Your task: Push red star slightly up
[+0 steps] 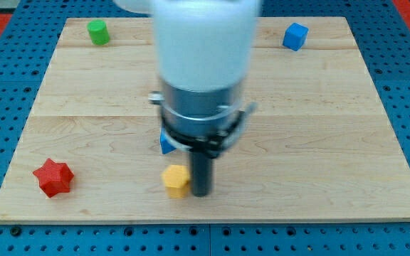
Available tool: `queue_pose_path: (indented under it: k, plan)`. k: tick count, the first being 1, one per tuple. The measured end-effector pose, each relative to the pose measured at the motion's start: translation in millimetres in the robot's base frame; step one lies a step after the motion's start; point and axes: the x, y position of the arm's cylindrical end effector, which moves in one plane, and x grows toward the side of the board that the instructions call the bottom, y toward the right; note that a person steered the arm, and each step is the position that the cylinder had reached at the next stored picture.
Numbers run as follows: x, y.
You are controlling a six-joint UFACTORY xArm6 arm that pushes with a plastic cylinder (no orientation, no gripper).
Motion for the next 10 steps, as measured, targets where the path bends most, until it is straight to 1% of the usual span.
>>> queue_pose_path:
  k: [1,2,3,4,5,6,7,8,9,10]
  plan:
    - [-7,-45]
    - [13,-43]
    - [38,-104]
    - [22,-155]
    - [9,-161]
    - [6,-181]
    - [7,-185]
    - [21,-189]
    - [15,-207]
    - [-6,-207]
